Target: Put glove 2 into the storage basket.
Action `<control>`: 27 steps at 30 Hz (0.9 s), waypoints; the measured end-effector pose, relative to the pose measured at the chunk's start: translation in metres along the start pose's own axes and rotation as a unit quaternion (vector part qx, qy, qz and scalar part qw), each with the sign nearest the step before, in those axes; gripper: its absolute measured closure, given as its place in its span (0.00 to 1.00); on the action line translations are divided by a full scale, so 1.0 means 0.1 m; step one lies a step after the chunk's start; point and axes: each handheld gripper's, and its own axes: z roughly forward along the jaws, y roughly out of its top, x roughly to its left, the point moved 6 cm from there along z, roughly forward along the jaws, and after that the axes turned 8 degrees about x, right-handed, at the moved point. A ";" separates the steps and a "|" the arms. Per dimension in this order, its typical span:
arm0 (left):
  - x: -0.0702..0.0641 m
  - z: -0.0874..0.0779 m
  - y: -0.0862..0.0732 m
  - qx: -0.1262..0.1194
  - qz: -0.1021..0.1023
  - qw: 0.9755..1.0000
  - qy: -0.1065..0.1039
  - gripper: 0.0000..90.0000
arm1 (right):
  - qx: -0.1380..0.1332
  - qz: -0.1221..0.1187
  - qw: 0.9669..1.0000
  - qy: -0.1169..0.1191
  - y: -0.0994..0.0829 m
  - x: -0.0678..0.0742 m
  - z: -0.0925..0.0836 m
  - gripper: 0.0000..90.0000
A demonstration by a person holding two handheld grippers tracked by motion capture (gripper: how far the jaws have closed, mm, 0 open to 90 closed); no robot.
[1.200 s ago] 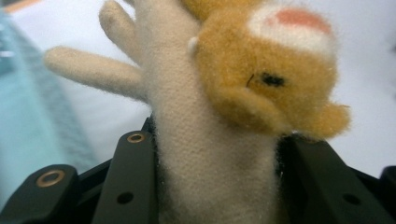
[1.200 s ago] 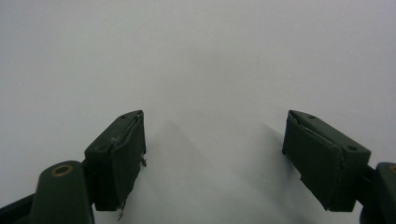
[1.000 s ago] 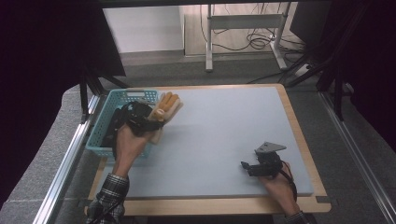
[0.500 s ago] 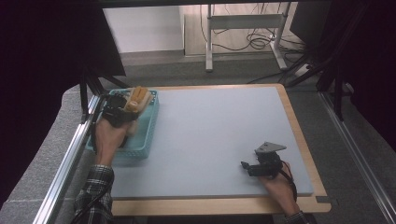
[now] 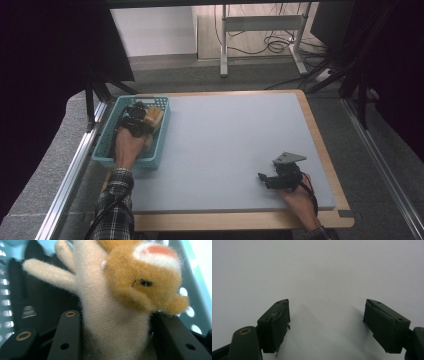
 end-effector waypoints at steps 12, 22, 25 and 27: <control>0.04 0.19 -0.07 0.045 0.010 0.996 -0.078 0.24 | 0.000 -0.001 1.000 0.000 0.00 0.00 0.00 0.23; 0.19 -0.50 -0.05 -0.049 -0.015 0.991 -0.124 0.26 | 0.001 -0.001 1.000 0.000 0.00 0.00 0.00 0.23; 0.27 -0.48 -0.07 -0.047 -0.025 0.995 -0.084 0.55 | 0.001 -0.001 1.000 0.000 0.00 0.00 0.00 0.23; 0.32 -0.37 -0.09 -0.030 -0.020 0.998 -0.044 0.74 | 0.000 0.000 1.000 0.000 0.00 0.00 0.00 0.23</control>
